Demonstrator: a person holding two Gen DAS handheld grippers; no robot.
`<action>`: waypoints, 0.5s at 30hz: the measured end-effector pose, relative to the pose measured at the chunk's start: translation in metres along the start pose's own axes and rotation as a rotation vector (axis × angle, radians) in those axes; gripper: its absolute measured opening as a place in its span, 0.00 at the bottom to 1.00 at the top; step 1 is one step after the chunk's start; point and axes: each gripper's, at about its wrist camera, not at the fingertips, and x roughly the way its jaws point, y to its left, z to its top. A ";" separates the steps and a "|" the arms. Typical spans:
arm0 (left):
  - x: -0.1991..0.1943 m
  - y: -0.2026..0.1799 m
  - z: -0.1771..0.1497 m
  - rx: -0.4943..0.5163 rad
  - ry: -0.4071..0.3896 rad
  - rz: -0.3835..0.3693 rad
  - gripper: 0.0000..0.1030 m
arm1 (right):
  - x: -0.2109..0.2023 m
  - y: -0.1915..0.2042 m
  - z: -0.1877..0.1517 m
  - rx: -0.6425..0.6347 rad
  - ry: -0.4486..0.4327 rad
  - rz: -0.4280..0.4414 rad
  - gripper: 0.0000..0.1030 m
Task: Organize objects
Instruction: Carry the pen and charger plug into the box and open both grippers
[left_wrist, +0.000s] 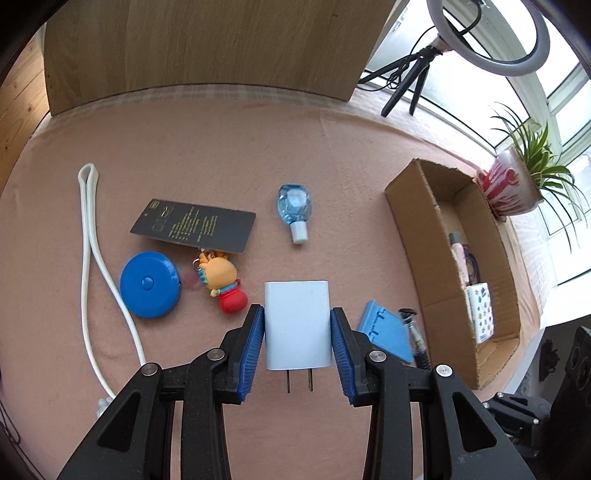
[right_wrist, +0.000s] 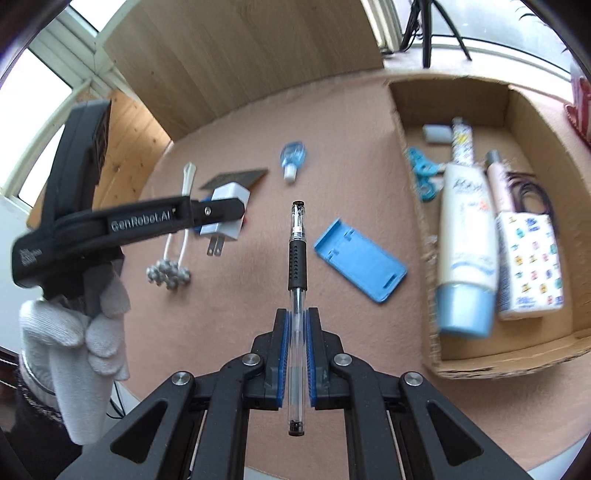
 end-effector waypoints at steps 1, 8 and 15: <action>-0.001 -0.003 0.002 -0.001 -0.005 -0.006 0.38 | -0.004 -0.004 -0.001 0.003 -0.008 0.000 0.08; -0.007 -0.027 0.013 0.030 -0.022 -0.024 0.38 | -0.032 -0.028 0.018 0.007 -0.081 -0.042 0.08; -0.010 -0.078 0.028 0.107 -0.040 -0.047 0.38 | -0.063 -0.074 0.041 0.023 -0.138 -0.122 0.08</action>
